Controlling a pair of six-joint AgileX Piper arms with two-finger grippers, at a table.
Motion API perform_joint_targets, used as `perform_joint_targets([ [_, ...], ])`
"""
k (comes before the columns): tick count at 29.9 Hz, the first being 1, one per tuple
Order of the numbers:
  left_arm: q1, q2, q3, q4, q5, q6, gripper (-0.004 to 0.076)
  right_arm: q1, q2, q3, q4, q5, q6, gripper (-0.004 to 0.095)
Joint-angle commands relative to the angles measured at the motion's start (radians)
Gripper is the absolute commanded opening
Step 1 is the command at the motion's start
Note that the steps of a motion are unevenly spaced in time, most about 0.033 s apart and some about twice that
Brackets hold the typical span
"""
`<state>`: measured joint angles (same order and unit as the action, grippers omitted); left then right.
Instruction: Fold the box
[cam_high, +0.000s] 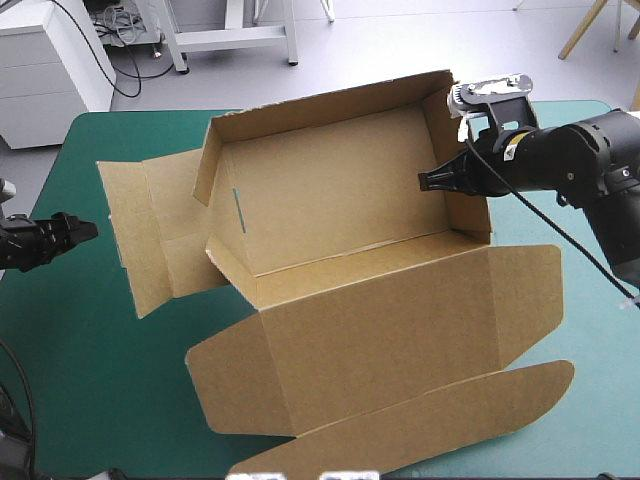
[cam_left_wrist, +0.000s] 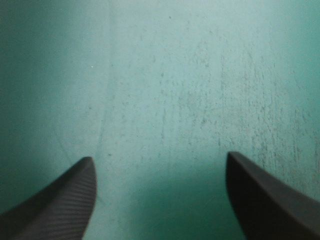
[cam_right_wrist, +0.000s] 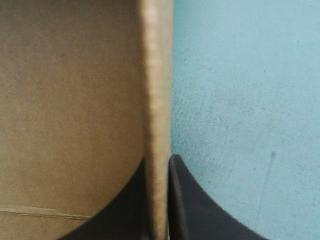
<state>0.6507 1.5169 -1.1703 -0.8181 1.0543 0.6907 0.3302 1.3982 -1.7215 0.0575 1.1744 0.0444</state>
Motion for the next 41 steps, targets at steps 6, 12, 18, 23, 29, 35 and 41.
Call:
perform_joint_targets([
  [6, -0.013, 0.010, -0.027, -0.272, 0.215, 0.165, 0.0646, -0.004, -0.035, -0.031, 0.101, -0.135, -0.003, -0.0004],
  [12, -0.134, 0.019, -0.027, -0.521, 0.247, 0.269, 0.0643, -0.006, 0.005, -0.031, 0.115, -0.234, -0.026, -0.0004],
  [18, -0.259, 0.023, -0.029, -0.614, 0.247, 0.342, 0.0643, -0.006, 0.088, -0.035, 0.113, -0.303, -0.054, -0.0004],
  [23, -0.269, 0.021, -0.029, -0.648, 0.247, 0.361, 0.0643, -0.006, 0.128, -0.035, 0.063, -0.377, -0.054, -0.0004],
  [29, -0.324, 0.021, -0.029, -0.686, 0.247, 0.379, 0.0643, -0.006, 0.144, -0.035, 0.054, -0.415, -0.034, -0.0004],
  [35, -0.378, -0.004, -0.029, -0.696, 0.247, 0.404, 0.0643, -0.006, 0.162, -0.035, 0.027, -0.467, -0.023, -0.0004],
  [41, -0.396, -0.075, -0.054, -0.697, 0.247, 0.411, 0.0643, -0.006, 0.188, -0.035, -0.057, -0.467, 0.049, -0.0004],
])
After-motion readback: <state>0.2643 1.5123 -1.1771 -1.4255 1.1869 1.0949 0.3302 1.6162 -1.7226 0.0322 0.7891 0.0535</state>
